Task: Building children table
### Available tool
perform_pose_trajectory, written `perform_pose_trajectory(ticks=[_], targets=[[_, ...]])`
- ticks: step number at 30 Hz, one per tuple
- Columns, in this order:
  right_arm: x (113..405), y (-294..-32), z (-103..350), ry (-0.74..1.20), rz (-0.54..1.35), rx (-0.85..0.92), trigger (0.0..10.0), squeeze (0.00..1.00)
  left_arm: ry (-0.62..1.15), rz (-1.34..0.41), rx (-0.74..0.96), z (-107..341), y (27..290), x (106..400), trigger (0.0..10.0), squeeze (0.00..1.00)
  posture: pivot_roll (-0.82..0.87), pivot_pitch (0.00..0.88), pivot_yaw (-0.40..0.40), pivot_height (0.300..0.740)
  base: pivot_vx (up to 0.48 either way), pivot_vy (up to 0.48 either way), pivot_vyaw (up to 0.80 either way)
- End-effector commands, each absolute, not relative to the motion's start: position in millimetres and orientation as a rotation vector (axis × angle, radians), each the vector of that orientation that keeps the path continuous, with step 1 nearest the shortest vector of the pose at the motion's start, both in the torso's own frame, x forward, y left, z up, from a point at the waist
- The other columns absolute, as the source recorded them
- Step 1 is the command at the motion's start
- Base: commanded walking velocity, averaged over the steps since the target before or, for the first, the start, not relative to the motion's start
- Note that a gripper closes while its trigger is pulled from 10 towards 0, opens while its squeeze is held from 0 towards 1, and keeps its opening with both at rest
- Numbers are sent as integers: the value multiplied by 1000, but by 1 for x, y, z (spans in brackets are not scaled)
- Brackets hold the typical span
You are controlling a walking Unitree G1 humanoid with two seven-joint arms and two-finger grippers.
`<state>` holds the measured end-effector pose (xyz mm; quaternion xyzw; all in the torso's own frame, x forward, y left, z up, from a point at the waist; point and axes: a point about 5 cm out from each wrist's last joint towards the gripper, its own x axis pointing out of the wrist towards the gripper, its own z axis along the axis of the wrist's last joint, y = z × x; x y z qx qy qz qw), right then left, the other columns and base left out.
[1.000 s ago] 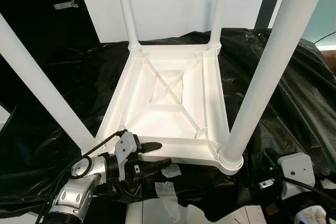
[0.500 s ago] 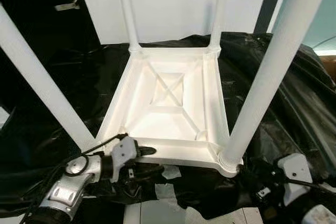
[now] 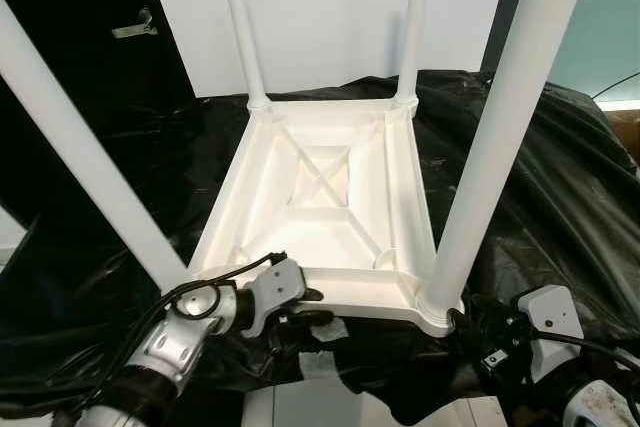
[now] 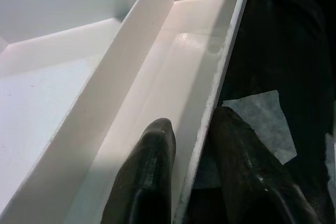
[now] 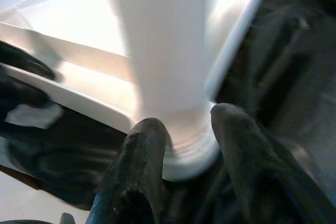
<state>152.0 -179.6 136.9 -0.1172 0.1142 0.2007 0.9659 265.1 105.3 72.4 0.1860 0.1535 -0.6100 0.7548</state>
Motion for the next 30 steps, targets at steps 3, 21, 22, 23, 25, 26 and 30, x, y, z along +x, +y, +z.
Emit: perform_pose_trajectory(ticks=[3,21,22,23,25,26,30], targets=[[157,-177,140,217,397,-231,10000,0,454,-1207,374,40,87,258,0,0,-66,0,42,740,0,0,0],[175,-178,140,193,338,-253,10000,0,343,-998,317,47,78,273,10000,0,-52,0,41,740,0,0,0],[177,-179,139,192,323,-272,10000,0,283,-1025,268,54,78,270,10000,0,-49,0,38,740,0,0,0],[178,-179,139,191,309,-288,10000,0,226,-1047,219,61,78,267,10000,0,-49,0,38,740,0,0,0],[180,-180,138,190,292,-298,10000,0,164,-1050,159,69,83,264,10000,0,-45,0,36,740,0,0,0],[182,-180,137,187,274,-312,10000,0,97,-1034,118,77,91,262,10000,173,-41,0,33,740,0,0,0],[184,-180,136,183,260,-321,10000,0,20,-991,74,86,104,259,10000,286,-36,0,30,740,0,0,0]])
